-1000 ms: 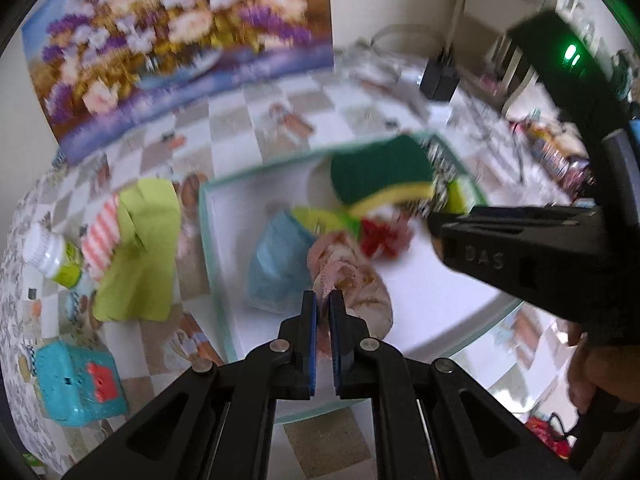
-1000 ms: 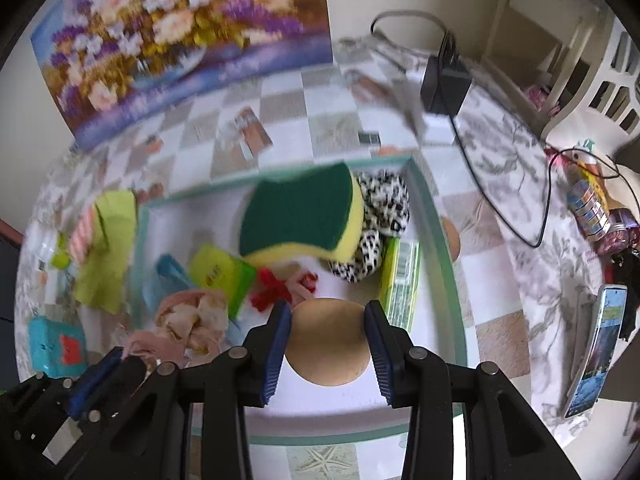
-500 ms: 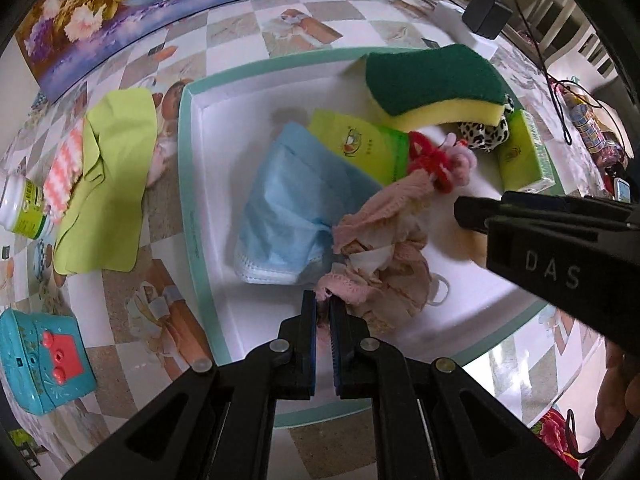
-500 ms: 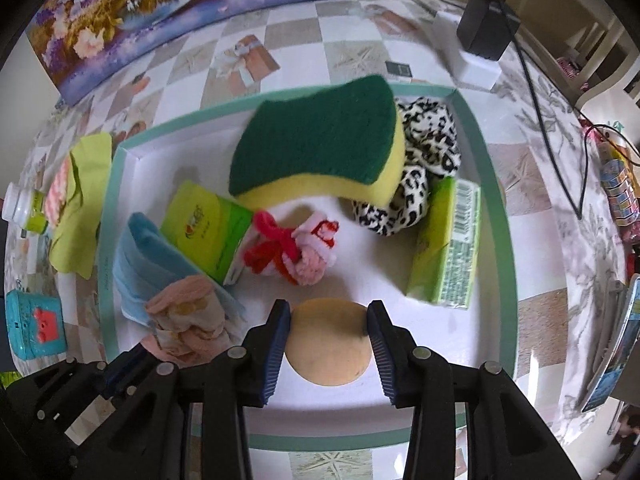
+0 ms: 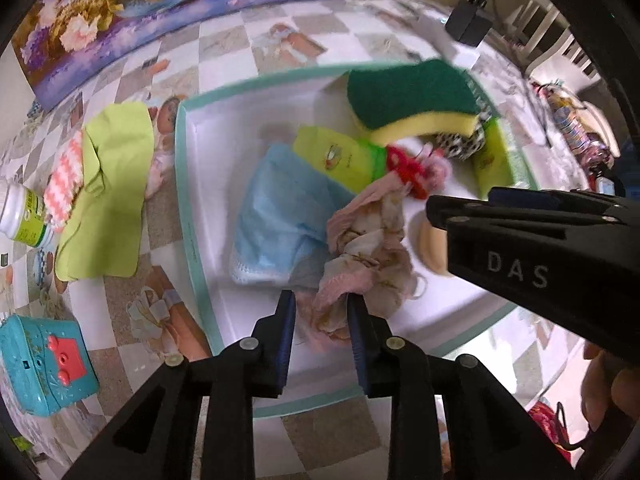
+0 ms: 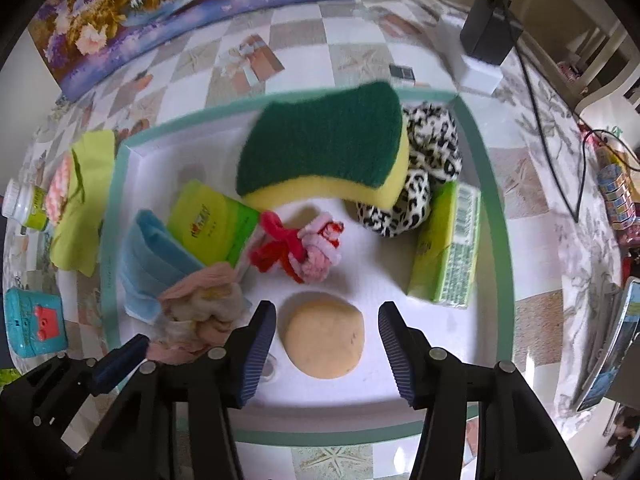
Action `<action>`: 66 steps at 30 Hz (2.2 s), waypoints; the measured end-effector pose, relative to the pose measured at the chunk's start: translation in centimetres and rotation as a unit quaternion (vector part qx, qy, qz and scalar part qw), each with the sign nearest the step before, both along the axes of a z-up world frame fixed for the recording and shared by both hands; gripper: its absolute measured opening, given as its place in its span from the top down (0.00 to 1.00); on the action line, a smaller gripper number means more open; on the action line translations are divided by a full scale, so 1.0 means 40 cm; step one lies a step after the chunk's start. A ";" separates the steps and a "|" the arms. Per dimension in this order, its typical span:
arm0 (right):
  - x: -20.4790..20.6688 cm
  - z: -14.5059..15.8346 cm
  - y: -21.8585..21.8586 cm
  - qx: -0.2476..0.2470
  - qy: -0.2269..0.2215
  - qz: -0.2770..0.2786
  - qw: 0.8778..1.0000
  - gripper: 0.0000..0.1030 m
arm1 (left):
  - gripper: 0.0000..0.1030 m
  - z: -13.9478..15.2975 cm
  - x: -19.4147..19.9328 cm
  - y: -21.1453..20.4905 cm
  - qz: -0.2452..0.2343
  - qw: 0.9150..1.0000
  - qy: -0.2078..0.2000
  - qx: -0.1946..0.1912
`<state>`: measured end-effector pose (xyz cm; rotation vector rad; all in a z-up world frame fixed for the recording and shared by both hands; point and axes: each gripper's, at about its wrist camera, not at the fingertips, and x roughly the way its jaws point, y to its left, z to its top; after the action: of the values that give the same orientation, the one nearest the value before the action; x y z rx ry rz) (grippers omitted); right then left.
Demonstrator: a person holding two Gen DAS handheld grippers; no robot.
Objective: Organize soft objects
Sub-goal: 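Move both grippers back toward the remaining lime-green cloth pile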
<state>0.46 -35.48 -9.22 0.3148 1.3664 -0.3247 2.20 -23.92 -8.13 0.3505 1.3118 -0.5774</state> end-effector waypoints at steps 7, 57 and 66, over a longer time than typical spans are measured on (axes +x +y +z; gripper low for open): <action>-0.010 0.075 0.006 -0.015 -0.038 -0.001 0.999 0.44 | 0.55 0.100 -0.002 0.023 0.013 0.998 -0.052 -0.039; 0.151 0.138 0.196 0.003 -0.177 0.060 0.982 0.00 | 0.00 0.129 0.321 0.511 0.322 0.935 -0.118 -0.088; 0.232 0.117 0.299 0.010 -0.169 0.108 0.980 0.00 | 0.01 0.103 0.366 0.521 0.334 0.935 -0.088 -0.078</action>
<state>9.74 -23.52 -4.53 0.2230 1.0568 -0.0718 16.86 -3.07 -3.99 -0.1786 1.1117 -0.0656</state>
